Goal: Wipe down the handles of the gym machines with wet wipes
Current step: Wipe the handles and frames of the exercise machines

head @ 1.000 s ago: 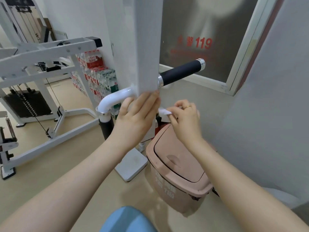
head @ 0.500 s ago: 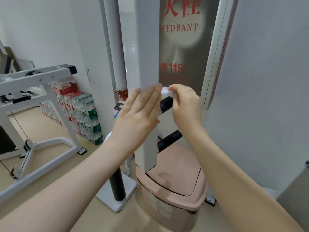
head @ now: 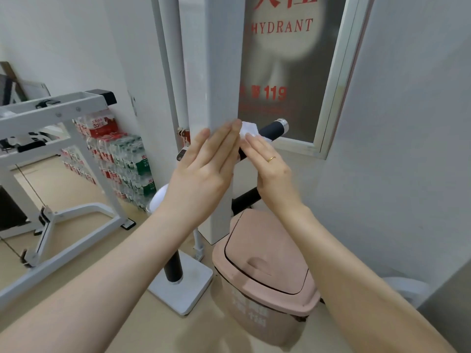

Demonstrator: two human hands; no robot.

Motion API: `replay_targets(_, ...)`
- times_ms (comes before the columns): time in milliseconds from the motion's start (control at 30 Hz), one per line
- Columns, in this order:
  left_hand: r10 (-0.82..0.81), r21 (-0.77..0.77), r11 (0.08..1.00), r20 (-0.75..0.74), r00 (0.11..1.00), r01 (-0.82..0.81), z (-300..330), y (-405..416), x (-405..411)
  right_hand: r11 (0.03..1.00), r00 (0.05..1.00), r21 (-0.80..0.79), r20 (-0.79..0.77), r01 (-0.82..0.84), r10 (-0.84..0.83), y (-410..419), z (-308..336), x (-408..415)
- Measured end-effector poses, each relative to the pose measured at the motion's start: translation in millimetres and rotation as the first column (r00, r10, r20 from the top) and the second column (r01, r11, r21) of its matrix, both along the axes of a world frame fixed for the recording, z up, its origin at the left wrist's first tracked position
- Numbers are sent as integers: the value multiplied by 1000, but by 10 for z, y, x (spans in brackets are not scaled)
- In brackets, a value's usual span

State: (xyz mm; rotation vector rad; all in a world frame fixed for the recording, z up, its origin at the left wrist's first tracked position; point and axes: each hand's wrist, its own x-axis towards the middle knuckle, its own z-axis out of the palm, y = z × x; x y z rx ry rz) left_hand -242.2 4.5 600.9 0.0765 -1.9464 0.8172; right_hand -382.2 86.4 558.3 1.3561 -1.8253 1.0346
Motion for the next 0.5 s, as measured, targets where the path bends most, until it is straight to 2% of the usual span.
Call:
replay_targets(67, -2, -3, 1000, -8, 1000, 2, 0, -40, -3, 995, 989, -55, 126, 82, -75, -15, 77, -142)
replay_targets(133, -6, -1, 1000, -1, 1000, 6, 8, -66, -17, 994, 985, -89, 163, 70, -54, -77, 150, -143)
replay_targets(233, 6, 14, 1000, 2, 1000, -6, 6, -82, -18, 995, 997, -61, -23, -81, 80, -124, 73, -15)
replay_targets(267, 11, 14, 1000, 3, 1000, -11, 11, -86, -12, 991, 992, -53, -24, -126, 125, -106, 64, -25)
replay_targets(333, 25, 1, 1000, 16, 1000, -25, 29, -82, -1, 989, 990, -98, 71, -114, 121, -88, 97, -161)
replay_targets(433, 35, -2, 999, 44, 998, -35, 31, -77, 3, 974, 971, -227, 238, 21, 34, -123, 136, -339)
replay_targets(500, 41, 6, 999, 46, 998, -41, 19, -72, 0, 958, 961, -283, 274, 52, 28, -181, 137, -249)
